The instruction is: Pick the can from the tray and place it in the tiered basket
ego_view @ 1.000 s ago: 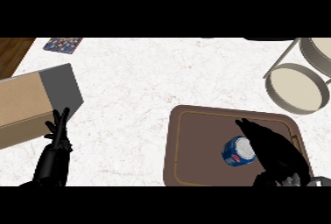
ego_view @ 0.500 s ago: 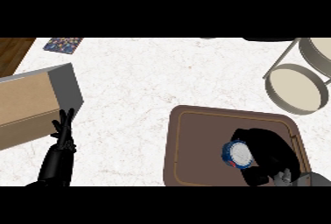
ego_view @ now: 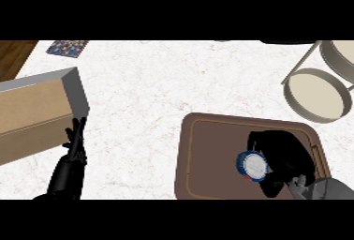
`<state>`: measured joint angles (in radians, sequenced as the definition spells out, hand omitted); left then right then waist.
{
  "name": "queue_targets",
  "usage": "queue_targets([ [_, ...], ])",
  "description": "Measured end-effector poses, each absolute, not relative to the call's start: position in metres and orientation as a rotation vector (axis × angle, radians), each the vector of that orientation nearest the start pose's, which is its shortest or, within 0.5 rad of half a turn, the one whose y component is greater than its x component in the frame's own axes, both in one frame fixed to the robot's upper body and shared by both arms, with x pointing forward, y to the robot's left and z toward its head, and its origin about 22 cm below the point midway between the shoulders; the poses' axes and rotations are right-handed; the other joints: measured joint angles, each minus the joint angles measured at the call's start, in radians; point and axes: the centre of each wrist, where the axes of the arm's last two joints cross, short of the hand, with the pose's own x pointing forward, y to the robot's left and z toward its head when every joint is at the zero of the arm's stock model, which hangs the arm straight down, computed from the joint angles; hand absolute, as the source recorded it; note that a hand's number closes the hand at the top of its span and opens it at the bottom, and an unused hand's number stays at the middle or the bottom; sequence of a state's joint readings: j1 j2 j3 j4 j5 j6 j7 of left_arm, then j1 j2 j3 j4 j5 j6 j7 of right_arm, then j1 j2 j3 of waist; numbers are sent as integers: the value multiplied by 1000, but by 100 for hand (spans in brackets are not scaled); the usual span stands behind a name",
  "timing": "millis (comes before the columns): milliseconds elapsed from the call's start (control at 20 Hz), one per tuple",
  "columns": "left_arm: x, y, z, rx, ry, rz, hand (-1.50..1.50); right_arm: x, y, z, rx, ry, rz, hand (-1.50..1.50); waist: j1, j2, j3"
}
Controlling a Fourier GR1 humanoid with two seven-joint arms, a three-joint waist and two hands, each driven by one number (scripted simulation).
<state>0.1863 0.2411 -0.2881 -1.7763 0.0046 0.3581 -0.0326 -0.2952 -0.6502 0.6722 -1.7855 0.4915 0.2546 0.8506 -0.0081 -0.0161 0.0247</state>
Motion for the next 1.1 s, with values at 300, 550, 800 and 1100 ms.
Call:
queue_targets([
  [300,176,235,-16,271,-1444,3,0,254,-285,92,-889,-910,1220,150,-51,20,-10],
  [550,173,246,-32,304,-1340,42,0,261,-372,117,-887,-1019,1048,150,-76,19,-15],
  [800,172,254,-39,314,-1308,60,0,256,-445,163,-854,-1219,808,150,-89,9,-18],
  [1100,182,257,-40,298,-1317,48,0,229,-519,242,-905,-1461,649,150,-69,5,-19],
])
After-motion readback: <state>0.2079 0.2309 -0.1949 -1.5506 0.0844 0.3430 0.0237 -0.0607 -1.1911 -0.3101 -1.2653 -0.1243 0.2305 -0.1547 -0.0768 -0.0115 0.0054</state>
